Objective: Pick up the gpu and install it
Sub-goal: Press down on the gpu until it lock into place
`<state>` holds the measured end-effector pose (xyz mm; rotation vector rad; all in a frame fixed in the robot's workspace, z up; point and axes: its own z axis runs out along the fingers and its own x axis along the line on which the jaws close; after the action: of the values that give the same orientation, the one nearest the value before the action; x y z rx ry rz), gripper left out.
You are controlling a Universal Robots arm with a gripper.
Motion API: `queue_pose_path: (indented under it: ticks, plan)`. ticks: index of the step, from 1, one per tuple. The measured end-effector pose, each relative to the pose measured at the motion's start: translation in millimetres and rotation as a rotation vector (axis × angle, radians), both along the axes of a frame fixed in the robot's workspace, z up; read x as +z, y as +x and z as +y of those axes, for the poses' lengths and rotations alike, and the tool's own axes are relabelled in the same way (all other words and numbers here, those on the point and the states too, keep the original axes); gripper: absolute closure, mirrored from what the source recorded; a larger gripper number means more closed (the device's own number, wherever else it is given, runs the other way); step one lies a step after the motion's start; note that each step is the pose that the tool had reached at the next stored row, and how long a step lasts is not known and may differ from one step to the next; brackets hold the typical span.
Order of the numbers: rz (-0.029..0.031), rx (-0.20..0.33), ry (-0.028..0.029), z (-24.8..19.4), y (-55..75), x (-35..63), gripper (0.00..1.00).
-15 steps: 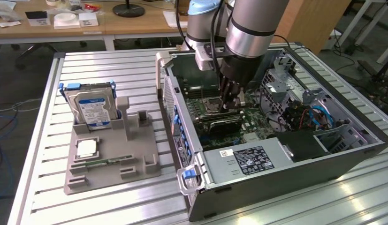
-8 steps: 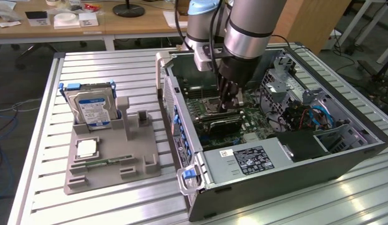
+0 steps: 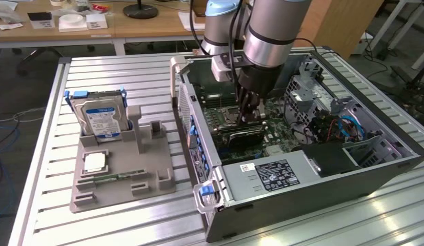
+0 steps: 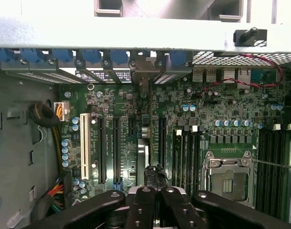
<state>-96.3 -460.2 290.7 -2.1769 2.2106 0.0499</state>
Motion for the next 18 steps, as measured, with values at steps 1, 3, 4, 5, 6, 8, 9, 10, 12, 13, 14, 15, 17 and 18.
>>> queue_pose_path:
  ticks: [1, 3, 4, 5, 6, 8, 9, 10, 12, 13, 14, 15, 17, 18]
  plan:
    - [0.0, 0.0, 0.0001, 0.2, 0.1, -0.2, 0.89]
    - [-0.0002, 0.0, 0.0002, 0.8, 0.0, -1.0, 0.89]
    - [-0.0001, 0.0, 0.0001, 0.9, 0.0, -1.2, 0.89]
    - [0.0001, 0.0, -0.0002, 0.9, 0.0, -1.2, 0.89]
    - [0.0, 0.0, -0.0002, 1.0, 0.0, -1.9, 0.89]
    - [-0.0001, 0.0, 0.0, 1.0, 0.0, -4.6, 0.89]
    - [0.0, 0.0, -0.0001, 1.0, 0.0, -5.1, 0.89]
    - [0.0001, 0.0, -0.0004, 0.9, 0.0, -5.2, 0.89]
    - [-0.0001, 0.0, 0.0, 1.0, 0.0, -7.2, 0.89]
    - [-0.0001, 0.0, 0.0, 1.0, 0.0, -8.7, 0.89]
    - [-0.0001, 0.0, 0.0, 1.0, 0.0, -9.4, 0.89]
    - [0.0, 0.0, -0.0002, 0.9, 0.0, -9.4, 0.89]
    - [0.0001, 0.0, -0.0002, 1.0, 0.0, -9.4, 0.89]
    - [0.0, 0.0, -0.0002, 0.9, 0.0, -9.4, 0.89]
